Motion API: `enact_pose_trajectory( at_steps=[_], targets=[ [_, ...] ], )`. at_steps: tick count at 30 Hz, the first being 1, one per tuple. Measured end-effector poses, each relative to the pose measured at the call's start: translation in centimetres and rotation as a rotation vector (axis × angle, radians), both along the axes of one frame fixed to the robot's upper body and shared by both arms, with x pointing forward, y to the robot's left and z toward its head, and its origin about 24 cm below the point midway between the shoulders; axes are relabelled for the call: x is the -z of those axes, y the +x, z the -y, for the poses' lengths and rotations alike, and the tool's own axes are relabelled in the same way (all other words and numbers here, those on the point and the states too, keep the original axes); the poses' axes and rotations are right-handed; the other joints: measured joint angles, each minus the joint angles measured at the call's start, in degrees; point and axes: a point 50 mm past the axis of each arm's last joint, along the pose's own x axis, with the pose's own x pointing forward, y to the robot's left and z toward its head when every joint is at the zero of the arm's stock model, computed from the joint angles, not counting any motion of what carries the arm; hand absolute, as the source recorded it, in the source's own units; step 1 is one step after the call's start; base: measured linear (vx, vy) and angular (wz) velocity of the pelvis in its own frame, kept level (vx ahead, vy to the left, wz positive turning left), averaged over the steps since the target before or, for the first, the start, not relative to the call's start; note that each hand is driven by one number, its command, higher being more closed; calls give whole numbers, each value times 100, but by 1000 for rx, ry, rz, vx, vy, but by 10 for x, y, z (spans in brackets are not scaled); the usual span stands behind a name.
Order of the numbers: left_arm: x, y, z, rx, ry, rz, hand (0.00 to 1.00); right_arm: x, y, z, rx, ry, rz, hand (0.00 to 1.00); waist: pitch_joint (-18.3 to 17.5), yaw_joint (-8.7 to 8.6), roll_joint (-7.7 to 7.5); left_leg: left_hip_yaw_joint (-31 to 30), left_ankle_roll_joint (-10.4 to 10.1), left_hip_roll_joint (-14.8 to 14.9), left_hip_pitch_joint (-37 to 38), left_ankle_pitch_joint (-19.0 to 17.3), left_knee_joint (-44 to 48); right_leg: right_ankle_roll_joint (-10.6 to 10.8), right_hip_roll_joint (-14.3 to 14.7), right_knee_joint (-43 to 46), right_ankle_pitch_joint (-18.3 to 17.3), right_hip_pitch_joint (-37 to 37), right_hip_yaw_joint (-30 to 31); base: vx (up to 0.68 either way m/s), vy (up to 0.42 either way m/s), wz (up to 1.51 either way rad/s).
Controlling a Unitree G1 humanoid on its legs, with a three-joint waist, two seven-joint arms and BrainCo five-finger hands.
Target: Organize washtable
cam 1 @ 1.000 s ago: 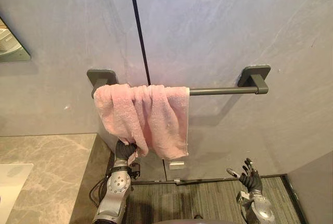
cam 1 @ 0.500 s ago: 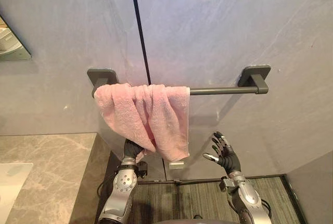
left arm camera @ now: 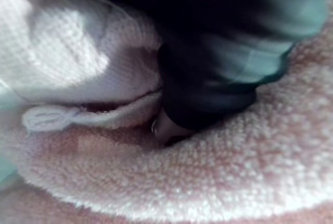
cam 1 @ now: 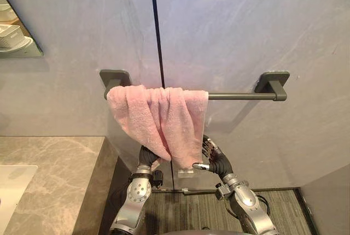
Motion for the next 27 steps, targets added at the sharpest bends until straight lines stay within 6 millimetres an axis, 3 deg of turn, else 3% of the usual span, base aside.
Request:
enact_pose_trajectory(
  at_steps=[8,16,17,27],
  targets=[
    [-1,0,3,8,-1,4,100,1,10,-2,22,-71,14,0,25,6,-72,-119,20,-26,-12,17,-12,3,-21,-2,-2,43,-117,-25,-12,8],
    [-5,6,4,4,-24,22,100,1,18,12,113,-114,22,0,47,127,-128,-203,62,-78,-124,64,-40,10,-76,0,-1,-36,-180,-21,-14,5],
    [-5,6,4,3,-24,21,100,1,18,14,121,-118,20,100,46,128,-129,-203,62,-81,-117,64,-41,11,-78,0,0,-31,-192,-13,-12,5],
    [-4,6,-7,-35,-36,15,100,8,22,15,147,-121,-14,100,52,121,-122,-271,66,-105,-87,183,-240,27,-76,-4,20,-68,-267,-33,-20,3]
  ],
)
